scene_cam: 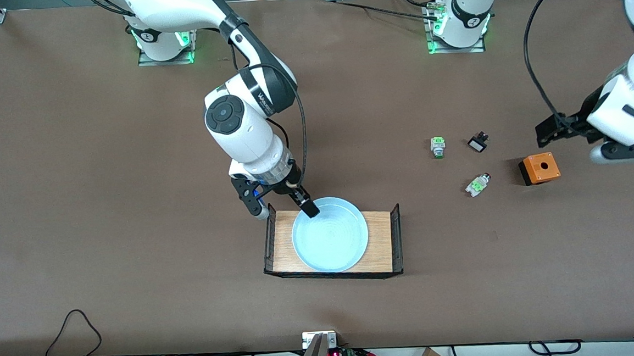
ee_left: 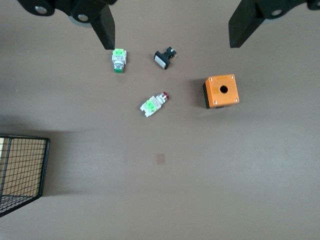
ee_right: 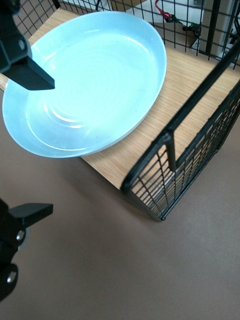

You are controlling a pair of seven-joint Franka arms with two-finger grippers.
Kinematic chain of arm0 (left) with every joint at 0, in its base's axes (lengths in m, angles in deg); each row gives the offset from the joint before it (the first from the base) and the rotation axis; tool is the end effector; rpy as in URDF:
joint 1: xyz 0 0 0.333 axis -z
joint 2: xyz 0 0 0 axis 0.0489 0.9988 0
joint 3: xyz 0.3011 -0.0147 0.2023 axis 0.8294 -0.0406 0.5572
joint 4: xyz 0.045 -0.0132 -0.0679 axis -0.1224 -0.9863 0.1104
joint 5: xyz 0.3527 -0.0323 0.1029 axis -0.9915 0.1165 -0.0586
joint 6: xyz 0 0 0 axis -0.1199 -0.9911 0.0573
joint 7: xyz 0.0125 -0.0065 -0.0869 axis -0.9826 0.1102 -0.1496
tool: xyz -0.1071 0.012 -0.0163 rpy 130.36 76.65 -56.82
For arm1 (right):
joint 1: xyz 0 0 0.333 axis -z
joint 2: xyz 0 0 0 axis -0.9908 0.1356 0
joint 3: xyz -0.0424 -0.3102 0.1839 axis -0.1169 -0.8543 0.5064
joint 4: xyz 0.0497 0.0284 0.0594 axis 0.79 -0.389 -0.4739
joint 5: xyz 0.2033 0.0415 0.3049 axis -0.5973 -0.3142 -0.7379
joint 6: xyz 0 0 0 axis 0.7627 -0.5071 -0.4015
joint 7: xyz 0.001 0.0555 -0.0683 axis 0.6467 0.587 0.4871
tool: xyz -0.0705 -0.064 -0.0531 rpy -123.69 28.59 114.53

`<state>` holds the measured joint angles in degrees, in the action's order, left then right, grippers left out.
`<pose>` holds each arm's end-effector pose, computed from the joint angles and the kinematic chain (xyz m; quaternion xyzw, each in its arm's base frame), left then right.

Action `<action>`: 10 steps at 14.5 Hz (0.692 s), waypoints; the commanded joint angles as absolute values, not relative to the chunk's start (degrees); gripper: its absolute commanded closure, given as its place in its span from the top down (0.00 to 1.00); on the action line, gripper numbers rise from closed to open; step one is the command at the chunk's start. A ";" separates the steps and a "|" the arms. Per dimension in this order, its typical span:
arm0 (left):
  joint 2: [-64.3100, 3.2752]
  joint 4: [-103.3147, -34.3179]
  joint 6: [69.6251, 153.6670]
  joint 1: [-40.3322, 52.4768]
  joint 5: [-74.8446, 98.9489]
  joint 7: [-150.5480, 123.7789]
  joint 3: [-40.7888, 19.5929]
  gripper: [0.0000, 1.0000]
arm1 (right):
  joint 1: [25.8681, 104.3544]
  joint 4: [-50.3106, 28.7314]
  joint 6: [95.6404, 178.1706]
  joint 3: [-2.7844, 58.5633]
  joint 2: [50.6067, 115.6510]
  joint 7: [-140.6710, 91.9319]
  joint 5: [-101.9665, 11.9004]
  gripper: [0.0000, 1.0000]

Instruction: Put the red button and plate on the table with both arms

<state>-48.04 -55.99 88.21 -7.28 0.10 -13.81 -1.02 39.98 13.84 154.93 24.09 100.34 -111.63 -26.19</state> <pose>0.5823 -0.0302 0.6228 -0.9996 -0.0223 0.0095 0.0161 0.6282 0.4597 0.4070 -0.8668 0.4635 -0.0188 0.1831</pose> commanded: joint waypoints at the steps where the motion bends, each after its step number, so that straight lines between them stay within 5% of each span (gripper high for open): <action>1: -58.32 -70.86 96.50 -8.69 1.39 -11.01 -1.94 1.00 | 40.20 15.11 155.32 23.93 101.59 -111.49 -27.35 1.00; 10: -57.20 -67.37 91.18 -8.96 1.30 -5.97 -1.94 1.00 | 40.02 14.32 155.93 23.93 102.03 -112.72 -27.52 1.00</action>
